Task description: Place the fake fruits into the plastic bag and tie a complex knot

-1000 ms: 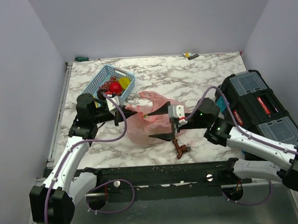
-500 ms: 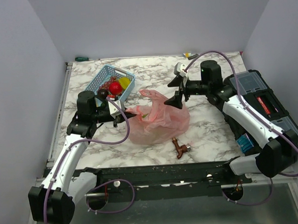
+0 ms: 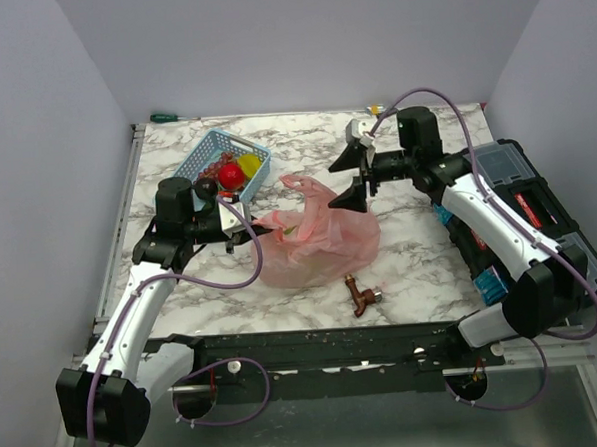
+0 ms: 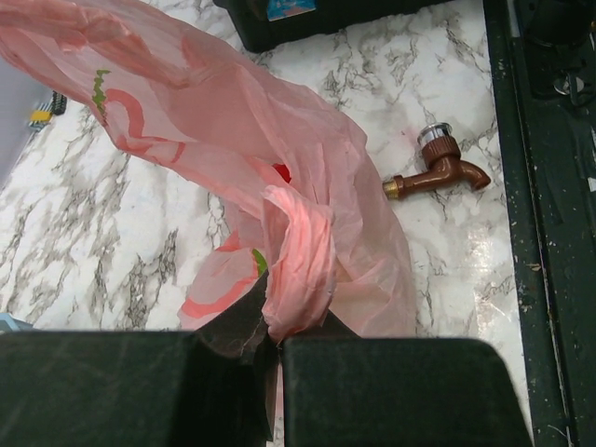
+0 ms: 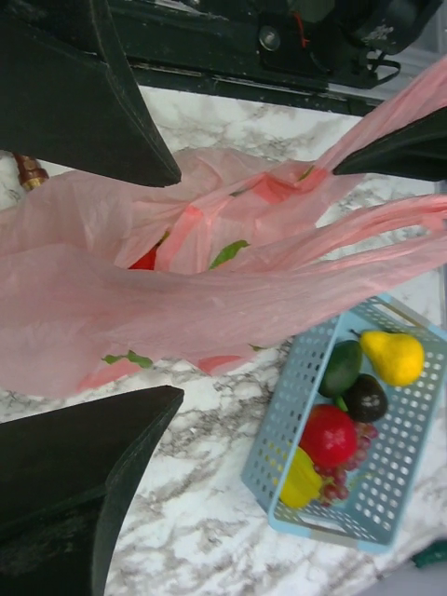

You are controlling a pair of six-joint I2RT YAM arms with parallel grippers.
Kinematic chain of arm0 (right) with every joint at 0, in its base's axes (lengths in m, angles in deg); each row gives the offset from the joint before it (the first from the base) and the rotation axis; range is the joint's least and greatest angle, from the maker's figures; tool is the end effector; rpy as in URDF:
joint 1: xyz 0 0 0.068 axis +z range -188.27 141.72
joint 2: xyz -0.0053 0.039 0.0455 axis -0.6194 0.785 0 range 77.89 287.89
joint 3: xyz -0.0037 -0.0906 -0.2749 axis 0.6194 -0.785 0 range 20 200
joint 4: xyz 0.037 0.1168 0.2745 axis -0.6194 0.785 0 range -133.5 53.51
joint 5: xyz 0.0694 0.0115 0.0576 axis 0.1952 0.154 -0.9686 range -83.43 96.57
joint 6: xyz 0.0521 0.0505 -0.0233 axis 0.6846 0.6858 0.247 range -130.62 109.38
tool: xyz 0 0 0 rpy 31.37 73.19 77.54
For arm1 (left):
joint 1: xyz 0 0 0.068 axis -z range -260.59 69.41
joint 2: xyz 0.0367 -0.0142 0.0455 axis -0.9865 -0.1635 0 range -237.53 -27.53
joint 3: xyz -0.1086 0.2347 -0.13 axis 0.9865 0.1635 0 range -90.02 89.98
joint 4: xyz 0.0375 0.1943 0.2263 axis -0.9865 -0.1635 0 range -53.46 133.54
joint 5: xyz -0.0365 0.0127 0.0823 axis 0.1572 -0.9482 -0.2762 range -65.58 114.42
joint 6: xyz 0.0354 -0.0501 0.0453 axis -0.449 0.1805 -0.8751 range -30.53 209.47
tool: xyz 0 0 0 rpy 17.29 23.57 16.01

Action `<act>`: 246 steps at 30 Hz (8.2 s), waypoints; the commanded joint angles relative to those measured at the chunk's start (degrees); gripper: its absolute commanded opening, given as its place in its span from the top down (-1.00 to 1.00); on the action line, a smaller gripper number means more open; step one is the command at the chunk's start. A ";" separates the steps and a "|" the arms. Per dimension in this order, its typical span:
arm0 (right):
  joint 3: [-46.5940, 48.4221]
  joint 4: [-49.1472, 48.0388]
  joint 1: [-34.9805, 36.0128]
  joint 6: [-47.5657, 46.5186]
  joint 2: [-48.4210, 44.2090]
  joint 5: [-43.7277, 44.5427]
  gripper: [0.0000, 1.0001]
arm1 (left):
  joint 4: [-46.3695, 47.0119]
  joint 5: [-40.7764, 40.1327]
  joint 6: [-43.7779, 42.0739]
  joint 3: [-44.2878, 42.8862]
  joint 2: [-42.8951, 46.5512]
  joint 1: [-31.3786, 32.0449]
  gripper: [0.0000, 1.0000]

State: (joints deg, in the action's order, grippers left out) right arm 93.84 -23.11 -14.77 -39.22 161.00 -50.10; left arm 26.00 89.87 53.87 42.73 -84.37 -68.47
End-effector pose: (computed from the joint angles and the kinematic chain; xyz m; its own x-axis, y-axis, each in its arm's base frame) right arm 0.3213 0.1984 0.3515 0.0253 -0.2759 -0.9608 -0.9942 0.0938 -0.0531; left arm 0.2305 -0.1096 0.3143 0.1490 0.2154 -0.9651 0.9740 0.1365 0.1808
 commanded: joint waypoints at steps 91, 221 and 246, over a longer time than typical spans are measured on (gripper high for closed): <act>-3.45 -11.15 8.30 21.06 9.84 -4.17 0.75 | -19.67 -27.38 11.50 -29.11 -21.35 20.81 0.81; -12.71 -29.09 8.48 33.53 2.78 9.89 0.99 | 2.37 -34.45 38.90 -1.10 -6.39 27.85 1.00; -20.91 -40.30 11.08 49.12 -1.46 8.46 0.99 | 32.85 -24.87 61.09 5.24 -17.00 19.13 1.00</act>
State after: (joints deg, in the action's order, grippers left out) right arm 73.89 -56.55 -5.54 4.58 160.91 -40.96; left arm 50.39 58.33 109.35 46.36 -102.54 -49.45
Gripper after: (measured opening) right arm 0.012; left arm 0.008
